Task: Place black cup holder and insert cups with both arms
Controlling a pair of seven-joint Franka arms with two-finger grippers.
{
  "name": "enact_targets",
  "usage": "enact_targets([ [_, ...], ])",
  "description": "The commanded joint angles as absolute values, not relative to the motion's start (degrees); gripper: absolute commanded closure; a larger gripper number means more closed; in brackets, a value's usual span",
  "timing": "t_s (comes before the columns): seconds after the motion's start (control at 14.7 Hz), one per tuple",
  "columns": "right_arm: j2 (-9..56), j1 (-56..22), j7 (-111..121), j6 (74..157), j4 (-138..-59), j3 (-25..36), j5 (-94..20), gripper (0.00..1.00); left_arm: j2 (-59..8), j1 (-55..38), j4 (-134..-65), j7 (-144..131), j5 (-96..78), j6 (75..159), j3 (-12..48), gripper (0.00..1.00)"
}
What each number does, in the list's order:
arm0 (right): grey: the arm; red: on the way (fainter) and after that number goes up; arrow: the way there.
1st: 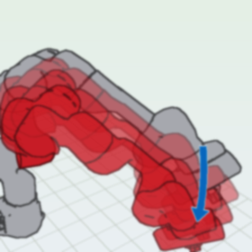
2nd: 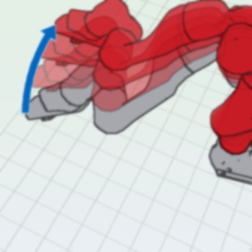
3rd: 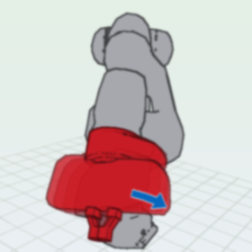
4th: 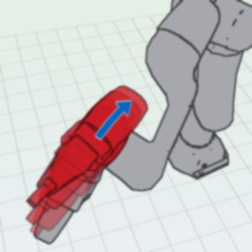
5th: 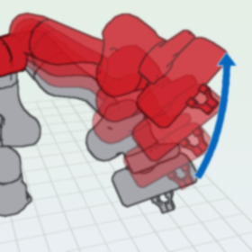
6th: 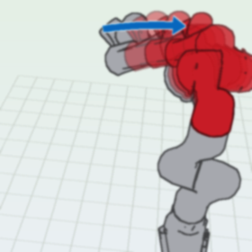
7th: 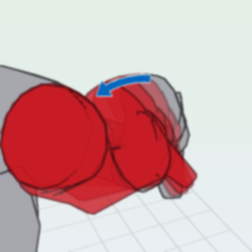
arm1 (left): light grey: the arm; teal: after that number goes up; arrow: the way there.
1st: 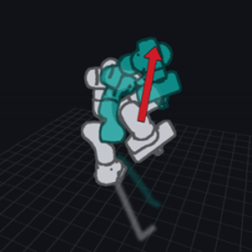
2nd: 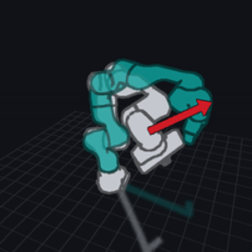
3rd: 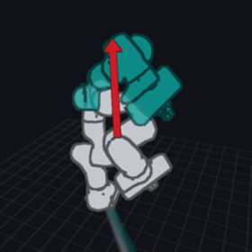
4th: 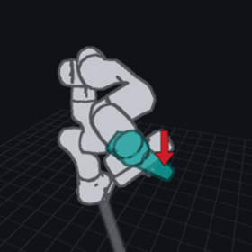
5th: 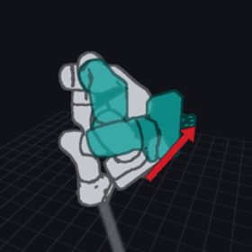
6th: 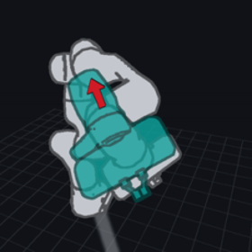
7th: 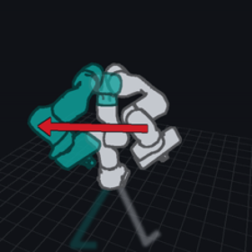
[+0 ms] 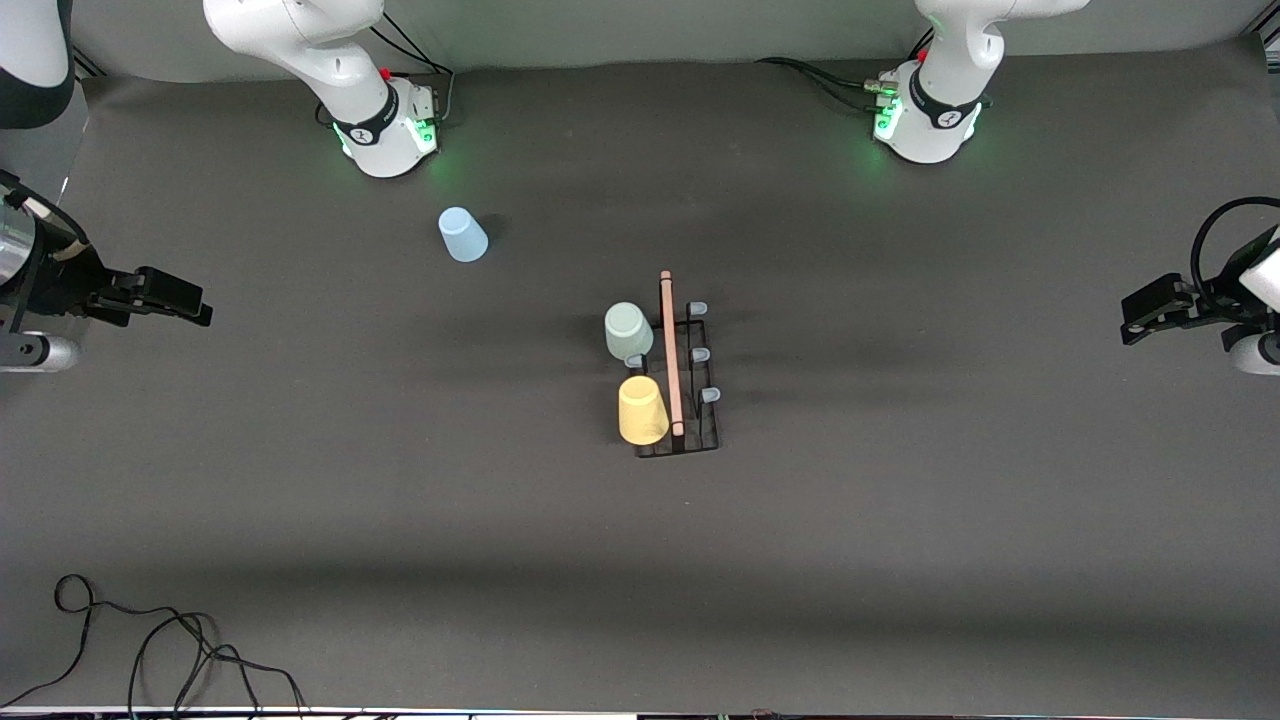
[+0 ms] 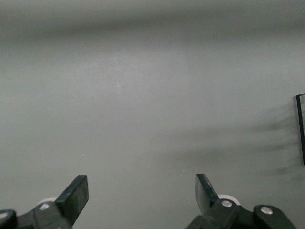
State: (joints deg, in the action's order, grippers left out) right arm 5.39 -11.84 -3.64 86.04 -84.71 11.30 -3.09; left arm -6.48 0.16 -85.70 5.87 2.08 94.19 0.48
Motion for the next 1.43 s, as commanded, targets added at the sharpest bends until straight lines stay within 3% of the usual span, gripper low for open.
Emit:
enact_targets([
  [0.0,-0.8,-8.2,-2.6,90.3,-93.2,6.7,-0.1,0.00,-6.7,-0.2,-85.3,6.1,2.7,94.1,0.3,0.00],
  [0.14,-1.1,-6.2,-2.6,90.4,-93.7,3.8,1.0,0.00,-6.7,-0.2,-85.4,6.2,2.7,94.2,0.3,0.00],
  [1.36,-0.5,-6.6,-2.6,91.2,-93.3,3.9,1.1,0.00,-7.0,-0.2,-85.4,6.2,2.7,94.6,0.3,0.00],
])
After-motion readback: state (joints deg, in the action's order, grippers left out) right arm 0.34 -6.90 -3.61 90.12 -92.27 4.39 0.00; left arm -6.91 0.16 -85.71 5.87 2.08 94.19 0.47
